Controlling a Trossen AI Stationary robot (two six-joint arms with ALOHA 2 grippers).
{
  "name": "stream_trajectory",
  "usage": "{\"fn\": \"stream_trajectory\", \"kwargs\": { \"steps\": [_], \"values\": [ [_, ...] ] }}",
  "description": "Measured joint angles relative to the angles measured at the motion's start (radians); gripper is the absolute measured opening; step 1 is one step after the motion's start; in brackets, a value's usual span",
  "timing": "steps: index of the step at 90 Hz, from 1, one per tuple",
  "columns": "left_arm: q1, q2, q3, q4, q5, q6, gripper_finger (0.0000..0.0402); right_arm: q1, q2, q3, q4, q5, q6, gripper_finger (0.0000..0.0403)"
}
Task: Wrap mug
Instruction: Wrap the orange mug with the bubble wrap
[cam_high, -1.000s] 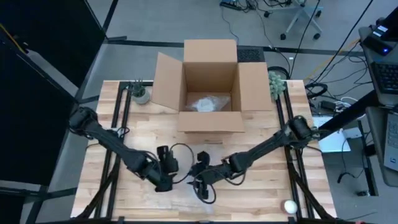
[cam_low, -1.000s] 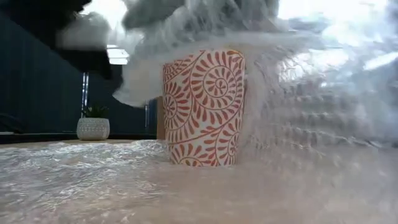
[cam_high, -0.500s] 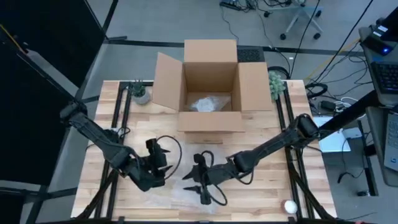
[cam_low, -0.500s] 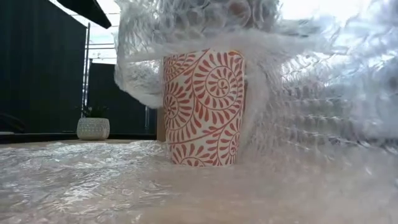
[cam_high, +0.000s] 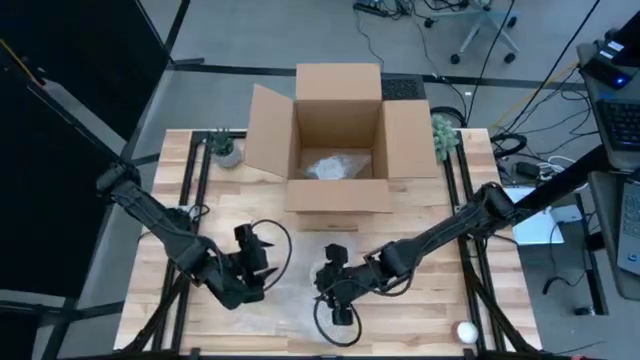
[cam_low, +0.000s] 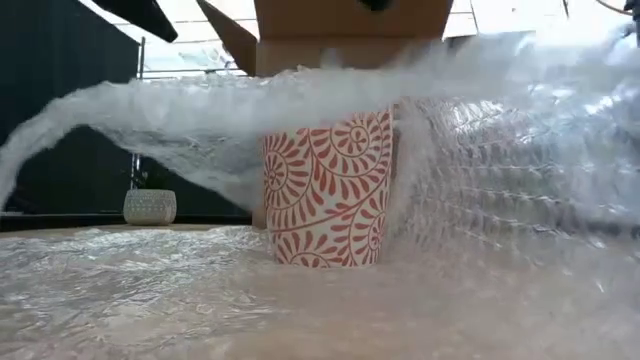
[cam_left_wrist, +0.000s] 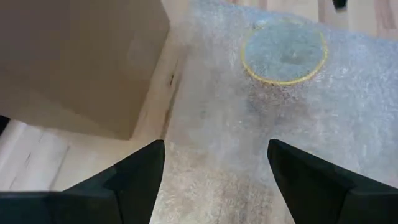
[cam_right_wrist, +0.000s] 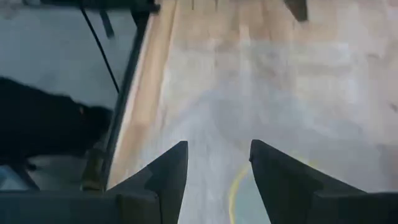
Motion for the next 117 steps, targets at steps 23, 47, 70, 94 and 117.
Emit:
{"fn": "stream_trajectory", "kwargs": {
  "steps": [23,47,70,94,117],
  "values": [
    [0.0,0.0,0.0,-0.039,0.0,0.012,0.0273,-0.001,0.038,0.096,-0.093,-0.008,0.055,0.016],
    [0.007,0.0,0.0,-0.059,-0.005,0.014,0.0273,-0.011,0.171,0.195,-0.282,-0.106,0.018,0.016],
    [0.007,0.0,-0.009,-0.055,-0.005,0.013,0.0273,-0.041,0.22,0.23,-0.321,-0.106,0.024,0.016],
    [0.007,0.001,-0.049,-0.038,-0.004,-0.024,0.0273,-0.044,0.322,0.231,-0.293,-0.11,0.027,0.016],
    [0.007,0.001,-0.106,0.061,0.0,-0.049,0.0273,-0.045,0.371,0.231,-0.28,-0.106,0.027,0.016]
  ]
}}
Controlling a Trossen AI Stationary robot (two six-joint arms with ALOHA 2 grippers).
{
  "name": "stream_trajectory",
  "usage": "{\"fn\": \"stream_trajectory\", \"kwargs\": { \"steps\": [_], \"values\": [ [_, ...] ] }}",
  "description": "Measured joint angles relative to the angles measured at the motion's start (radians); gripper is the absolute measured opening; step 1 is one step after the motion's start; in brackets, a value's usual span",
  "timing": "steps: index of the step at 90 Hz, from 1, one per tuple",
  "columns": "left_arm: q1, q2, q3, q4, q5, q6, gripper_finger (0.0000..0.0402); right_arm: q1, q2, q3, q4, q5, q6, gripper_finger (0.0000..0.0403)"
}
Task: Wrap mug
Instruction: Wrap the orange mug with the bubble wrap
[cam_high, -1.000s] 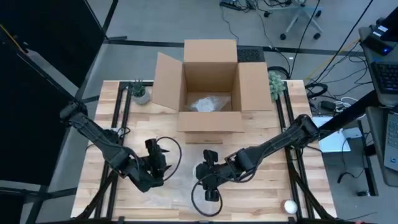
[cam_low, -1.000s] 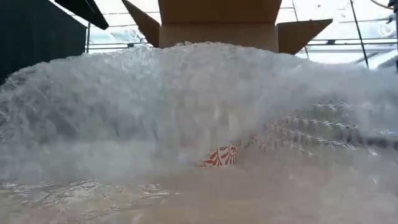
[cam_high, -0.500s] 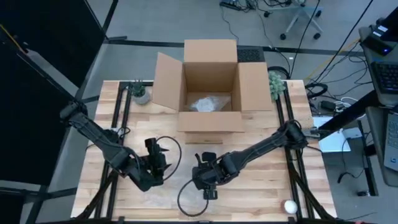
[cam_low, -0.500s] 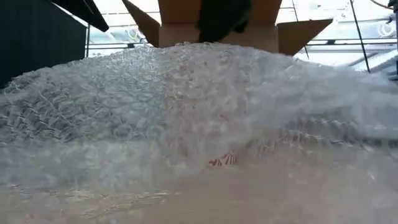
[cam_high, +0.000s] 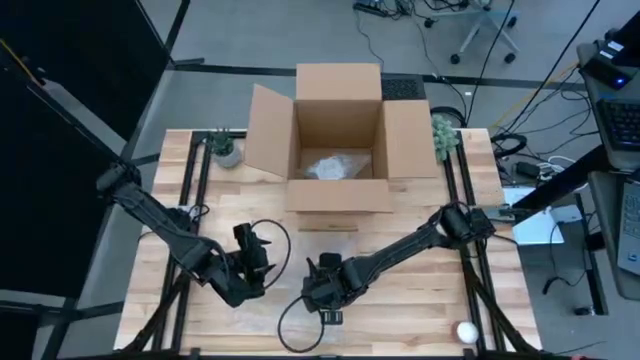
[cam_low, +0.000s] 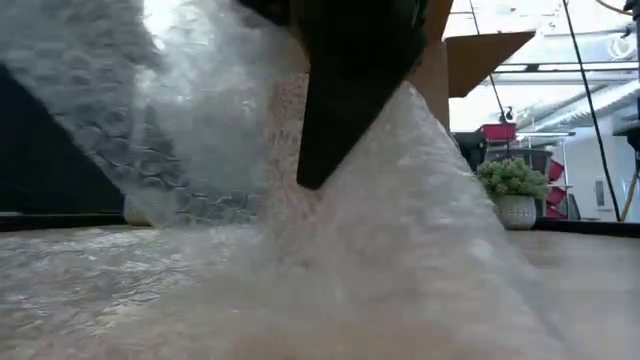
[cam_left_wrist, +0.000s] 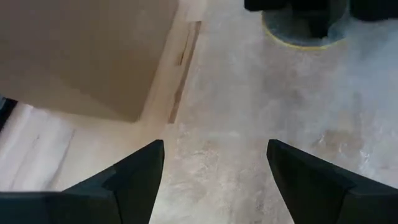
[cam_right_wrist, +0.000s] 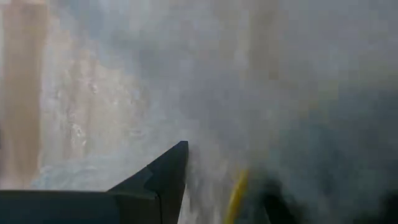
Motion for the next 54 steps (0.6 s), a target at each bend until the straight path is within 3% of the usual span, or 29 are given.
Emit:
{"fn": "stream_trajectory", "kwargs": {
  "steps": [21,40,54],
  "values": [
    [0.0,0.0,-0.099,0.164,0.02,-0.017,0.0273,0.0,0.001,-0.001,0.012,-0.001,0.0,0.016],
    [0.002,0.001,-0.214,0.43,0.044,-0.01,0.0273,0.0,0.001,-0.001,0.024,-0.001,0.001,0.016],
    [0.037,0.032,-0.232,0.611,0.056,0.061,0.0273,-0.001,0.001,-0.002,0.031,-0.001,-0.001,0.016]
  ]
}}
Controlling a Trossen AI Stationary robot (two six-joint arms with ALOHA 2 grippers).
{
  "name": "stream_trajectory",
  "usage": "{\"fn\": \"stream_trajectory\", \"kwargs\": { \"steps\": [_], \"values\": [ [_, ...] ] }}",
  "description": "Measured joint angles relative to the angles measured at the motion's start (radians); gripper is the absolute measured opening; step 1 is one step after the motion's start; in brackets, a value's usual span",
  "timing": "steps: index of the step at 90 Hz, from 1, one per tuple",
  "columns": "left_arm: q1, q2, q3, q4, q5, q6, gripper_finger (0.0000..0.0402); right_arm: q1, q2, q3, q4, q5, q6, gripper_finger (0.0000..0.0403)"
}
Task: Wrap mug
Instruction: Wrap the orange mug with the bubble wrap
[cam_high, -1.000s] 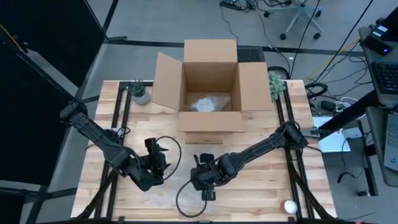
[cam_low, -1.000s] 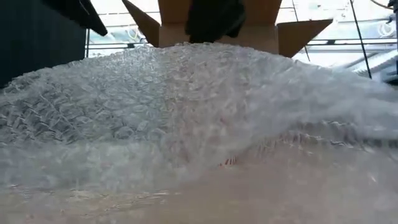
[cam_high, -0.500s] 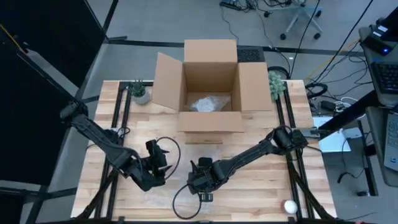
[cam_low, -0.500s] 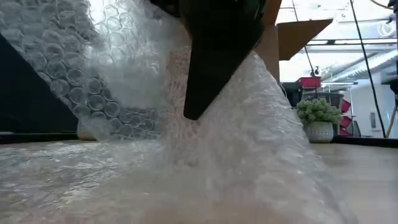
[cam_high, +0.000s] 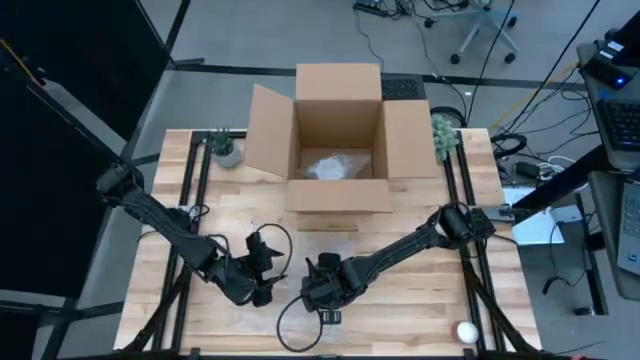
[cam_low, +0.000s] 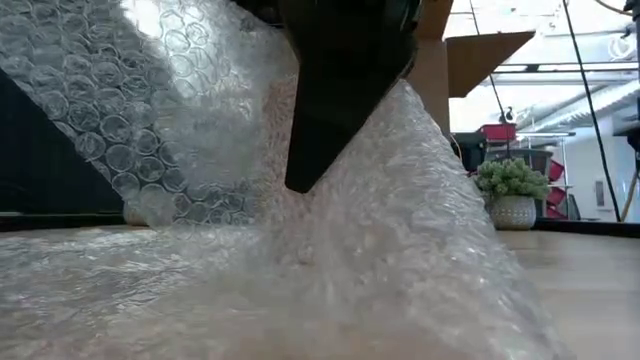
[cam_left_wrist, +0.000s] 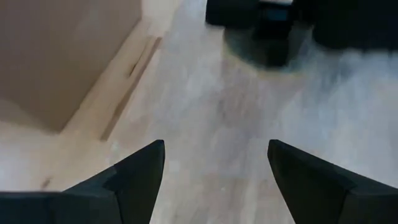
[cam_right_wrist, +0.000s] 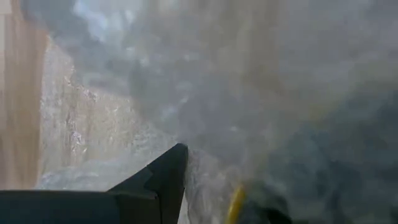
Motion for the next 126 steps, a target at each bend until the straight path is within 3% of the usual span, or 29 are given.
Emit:
{"fn": "stream_trajectory", "kwargs": {
  "steps": [21,32,67,103,126],
  "values": [
    [0.086,0.122,-0.001,0.357,0.113,0.2,0.0273,-0.004,0.0,0.0,0.013,-0.003,0.0,0.016],
    [0.121,0.171,-0.002,0.453,0.141,0.244,0.0273,-0.003,0.0,0.0,0.01,-0.002,0.0,0.016],
    [0.168,0.266,0.005,0.554,0.198,0.206,0.0273,-0.005,-0.024,0.0,-0.051,-0.01,0.046,0.016],
    [0.168,0.266,0.005,0.545,0.204,0.213,0.0273,-0.004,-0.18,-0.001,-0.092,-0.006,0.054,0.016],
    [0.168,0.266,0.004,0.543,0.206,0.211,0.0273,-0.004,-0.199,0.0,-0.007,0.054,0.077,0.016]
  ]
}}
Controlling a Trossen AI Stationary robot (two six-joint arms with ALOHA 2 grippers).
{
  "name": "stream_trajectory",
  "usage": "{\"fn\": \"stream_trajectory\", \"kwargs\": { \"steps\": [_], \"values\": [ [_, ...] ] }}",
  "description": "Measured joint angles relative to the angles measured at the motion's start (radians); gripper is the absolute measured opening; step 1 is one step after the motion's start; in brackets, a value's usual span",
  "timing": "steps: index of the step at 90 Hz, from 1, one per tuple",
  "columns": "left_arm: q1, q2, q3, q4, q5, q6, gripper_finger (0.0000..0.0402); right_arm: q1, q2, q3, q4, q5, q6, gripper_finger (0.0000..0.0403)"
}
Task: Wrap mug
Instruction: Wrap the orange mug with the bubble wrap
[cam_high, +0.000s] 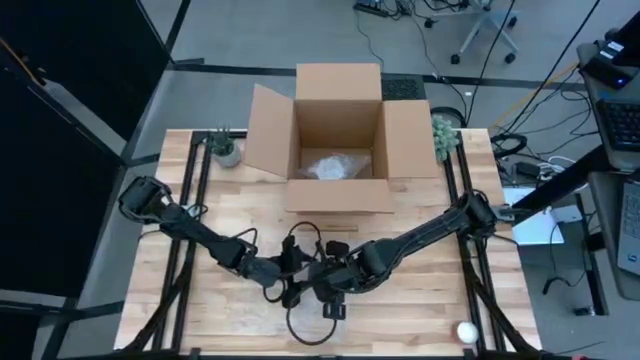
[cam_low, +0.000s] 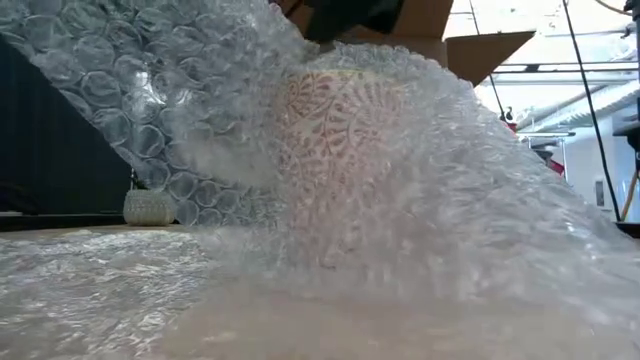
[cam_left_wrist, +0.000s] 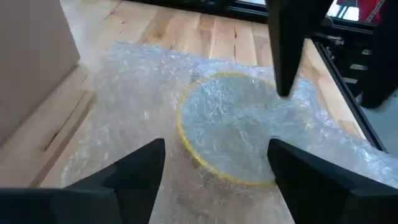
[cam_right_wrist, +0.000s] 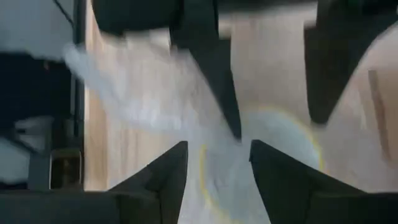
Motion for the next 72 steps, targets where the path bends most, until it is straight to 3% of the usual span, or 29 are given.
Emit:
{"fn": "stream_trajectory", "kwargs": {
  "steps": [36,53,72],
  "values": [
    [-0.001,0.001,-0.001,-0.004,0.009,0.0,0.0273,0.008,0.104,-0.001,-0.024,-0.006,0.01,0.016],
    [0.0,0.001,-0.001,-0.003,0.008,0.0,0.0273,0.009,0.102,0.0,-0.089,-0.004,0.052,0.016],
    [-0.002,0.002,0.019,-0.018,0.007,0.008,0.0273,0.009,0.102,-0.036,-0.047,0.024,0.055,0.016]
  ]
}}
